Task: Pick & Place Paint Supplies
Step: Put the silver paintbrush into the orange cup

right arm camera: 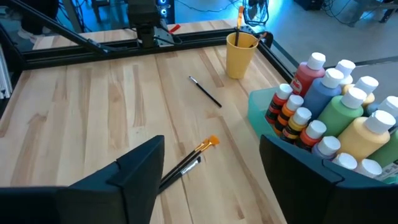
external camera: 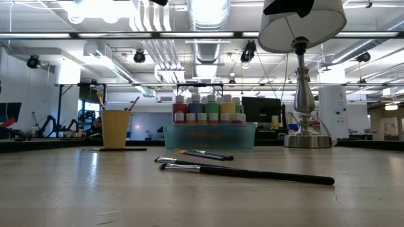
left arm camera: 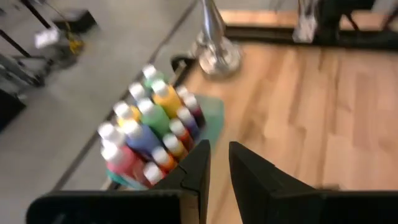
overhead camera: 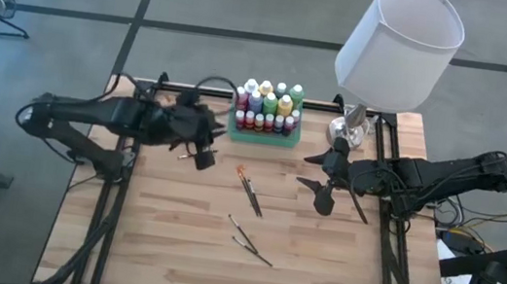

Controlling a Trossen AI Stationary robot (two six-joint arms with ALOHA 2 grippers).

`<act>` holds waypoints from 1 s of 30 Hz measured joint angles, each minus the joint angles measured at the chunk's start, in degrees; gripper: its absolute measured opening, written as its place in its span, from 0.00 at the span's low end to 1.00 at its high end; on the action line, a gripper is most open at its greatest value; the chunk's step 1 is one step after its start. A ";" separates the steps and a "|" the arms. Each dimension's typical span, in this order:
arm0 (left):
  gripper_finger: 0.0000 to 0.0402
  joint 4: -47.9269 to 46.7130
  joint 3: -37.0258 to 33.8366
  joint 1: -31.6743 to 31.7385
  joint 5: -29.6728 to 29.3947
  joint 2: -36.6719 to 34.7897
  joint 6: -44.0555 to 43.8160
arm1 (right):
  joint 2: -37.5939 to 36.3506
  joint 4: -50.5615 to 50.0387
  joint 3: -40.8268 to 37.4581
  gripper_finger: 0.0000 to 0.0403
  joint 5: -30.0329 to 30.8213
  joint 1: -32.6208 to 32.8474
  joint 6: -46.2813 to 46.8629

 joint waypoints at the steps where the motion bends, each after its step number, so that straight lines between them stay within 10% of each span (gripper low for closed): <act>1: 0.16 -0.84 -0.80 -0.60 -0.01 -0.14 -0.99 | 0.00 0.00 0.00 0.64 0.00 0.00 0.00; 10: 0.18 -7.77 -11.04 -1.94 1.33 0.80 -5.14 | -0.01 0.00 0.00 0.58 0.00 0.00 0.00; 21: 0.44 -18.33 -20.92 -1.59 4.38 2.22 -20.55 | -0.02 0.00 0.00 0.55 0.00 0.00 0.00; 30: 0.42 -15.62 -32.05 1.75 6.64 1.90 -22.67 | -0.02 0.00 0.00 0.62 0.00 0.00 0.00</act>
